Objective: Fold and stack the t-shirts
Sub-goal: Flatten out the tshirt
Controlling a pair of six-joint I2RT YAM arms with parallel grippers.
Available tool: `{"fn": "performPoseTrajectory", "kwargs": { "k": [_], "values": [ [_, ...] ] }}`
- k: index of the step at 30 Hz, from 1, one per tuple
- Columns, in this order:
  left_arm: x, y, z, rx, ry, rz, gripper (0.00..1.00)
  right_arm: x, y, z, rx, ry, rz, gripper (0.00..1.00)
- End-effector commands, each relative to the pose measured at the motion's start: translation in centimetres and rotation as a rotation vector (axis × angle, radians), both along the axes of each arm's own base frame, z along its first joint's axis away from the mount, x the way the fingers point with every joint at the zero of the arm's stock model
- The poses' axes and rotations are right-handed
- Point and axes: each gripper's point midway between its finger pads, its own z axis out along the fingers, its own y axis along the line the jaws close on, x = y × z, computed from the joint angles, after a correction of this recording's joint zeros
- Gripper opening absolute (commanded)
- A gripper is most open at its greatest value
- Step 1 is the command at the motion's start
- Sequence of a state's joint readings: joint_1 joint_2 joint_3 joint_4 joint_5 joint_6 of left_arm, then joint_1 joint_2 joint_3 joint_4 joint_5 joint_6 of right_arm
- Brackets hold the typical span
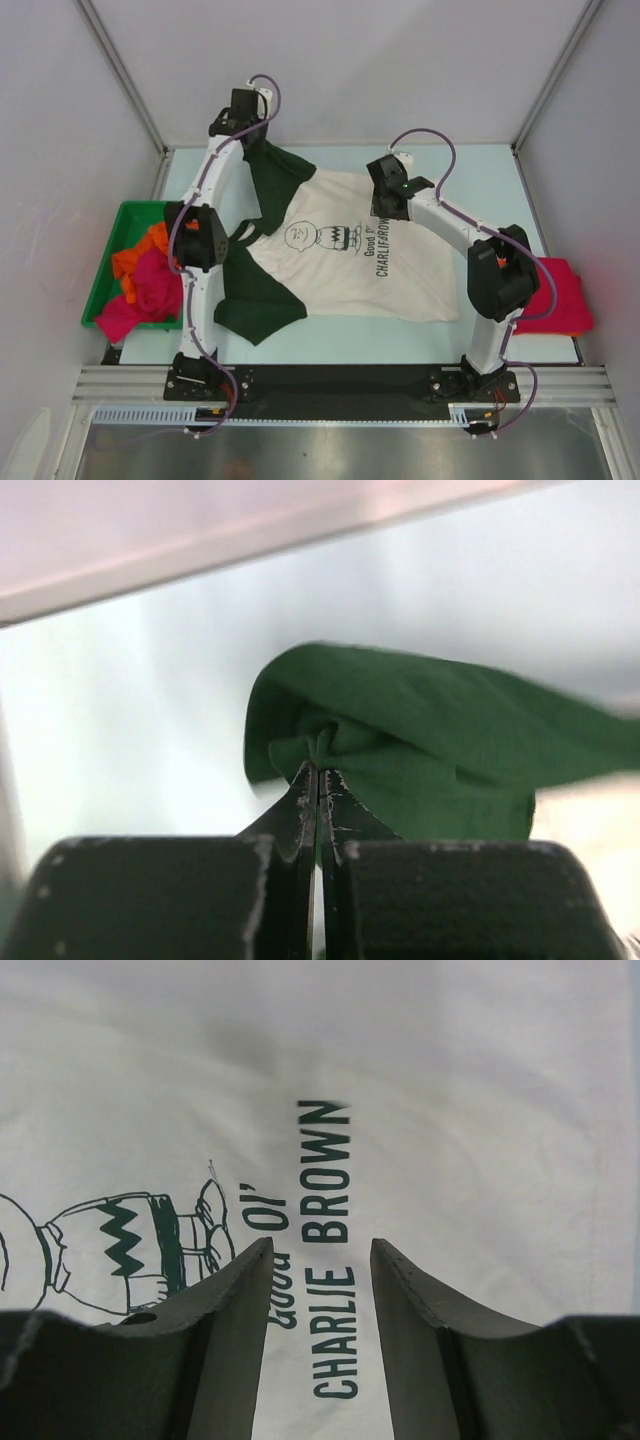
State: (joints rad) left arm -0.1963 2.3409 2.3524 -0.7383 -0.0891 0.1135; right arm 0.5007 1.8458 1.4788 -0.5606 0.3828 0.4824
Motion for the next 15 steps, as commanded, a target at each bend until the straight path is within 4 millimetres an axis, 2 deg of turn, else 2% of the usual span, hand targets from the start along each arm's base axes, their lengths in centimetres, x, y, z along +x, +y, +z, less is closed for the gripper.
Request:
{"fn": "performPoseTrajectory", "kwargs": {
  "k": [1,3,9,10,12,13,15],
  "values": [
    [3.1,5.2,2.8,0.162,-0.146,0.146,0.0,0.0,0.0,2.2,0.042,-0.058,-0.016,0.49],
    [3.6,5.8,3.0,0.204,-0.163,0.155,0.0,0.1,-0.1,2.2,0.043,-0.057,-0.02,0.49],
    [4.3,7.7,-1.1,0.357,-0.1,0.161,0.0,0.2,0.0,2.1,0.042,-0.055,-0.012,0.49],
    [4.3,7.9,-2.2,0.381,-0.077,0.152,0.05,0.2,-0.1,2.1,0.041,-0.055,-0.013,0.49],
    [4.2,8.1,-2.9,0.393,-0.06,0.151,0.14,0.2,-0.2,1.8,0.036,-0.048,-0.011,0.49],
    [4.2,7.9,-3.3,0.393,-0.053,0.142,0.28,0.3,-0.2,1.4,0.033,-0.041,-0.013,0.49],
    [4.2,7.8,-3.3,0.38,-0.059,0.139,0.52,0.4,-0.3,1.2,0.034,-0.036,-0.015,0.49]
  ]
}}
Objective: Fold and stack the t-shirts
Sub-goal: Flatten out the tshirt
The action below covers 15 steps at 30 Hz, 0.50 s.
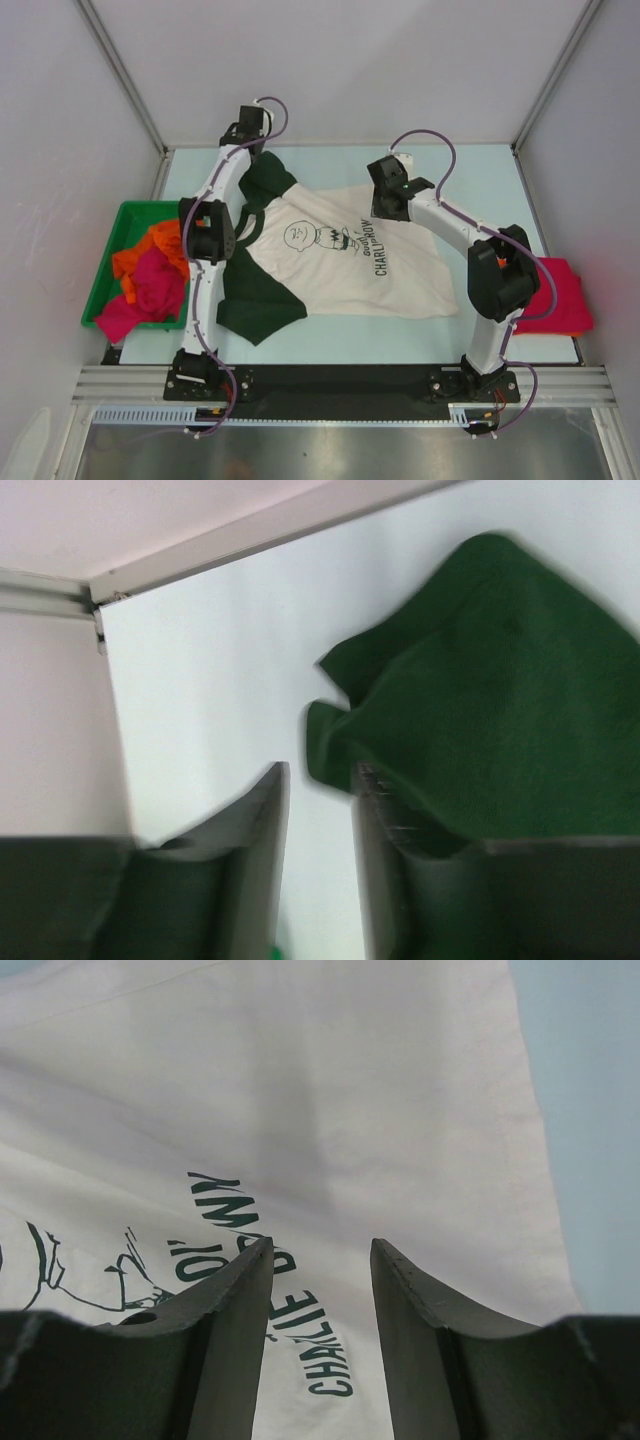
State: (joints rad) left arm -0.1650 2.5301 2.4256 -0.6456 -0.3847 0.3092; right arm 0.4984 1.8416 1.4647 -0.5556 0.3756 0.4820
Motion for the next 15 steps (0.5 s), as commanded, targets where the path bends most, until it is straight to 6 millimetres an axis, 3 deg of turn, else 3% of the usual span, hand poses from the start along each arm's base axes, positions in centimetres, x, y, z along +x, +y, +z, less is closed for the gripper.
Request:
{"fn": "performPoseTrajectory", "kwargs": {
  "k": [1,3,4,7,8,10,11,12,13,14,15],
  "values": [
    [0.8,0.4,2.7,0.028,-0.073,0.006,0.78,0.7,-0.2,1.3,0.028,-0.039,-0.018,0.5],
    [0.9,-0.2,4.3,-0.024,-0.107,-0.008,0.96,1.0,-0.2,1.5,0.031,-0.048,-0.019,0.5],
    [0.8,-0.5,4.8,-0.041,-0.118,-0.015,1.0,1.2,-0.5,1.7,0.03,-0.053,-0.023,0.51],
    [0.4,-1.7,7.9,-0.122,-0.17,-0.043,1.0,2.7,-1.0,2.1,0.026,-0.072,-0.022,0.52],
    [0.1,-2.3,8.1,-0.143,-0.165,-0.058,1.0,3.7,-1.9,1.4,0.014,-0.062,-0.039,0.52],
    [-1.0,-3.6,10.2,-0.209,-0.18,-0.088,1.0,6.0,-3.0,1.9,0.011,-0.083,-0.058,0.54],
    [-1.8,-4.0,9.3,-0.224,-0.152,-0.091,1.0,7.1,-4.5,1.4,0.008,-0.072,-0.088,0.54],
    [-2.6,-4.4,11.3,-0.257,-0.178,-0.093,1.0,8.7,-4.8,0.4,0.007,-0.061,-0.097,0.56],
    [-3.2,-5.1,11.2,-0.293,-0.165,-0.116,1.0,9.5,-5.1,-0.1,0.011,-0.054,-0.099,0.56],
    [-4.2,-5.6,10.2,-0.321,-0.131,-0.112,1.0,10.2,-6.2,-2.7,-0.004,-0.005,-0.125,0.57],
    [-5.1,-5.7,11.3,-0.341,-0.141,-0.119,1.0,11.1,-6.5,-2.9,-0.003,-0.011,-0.131,0.58]
  ]
}}
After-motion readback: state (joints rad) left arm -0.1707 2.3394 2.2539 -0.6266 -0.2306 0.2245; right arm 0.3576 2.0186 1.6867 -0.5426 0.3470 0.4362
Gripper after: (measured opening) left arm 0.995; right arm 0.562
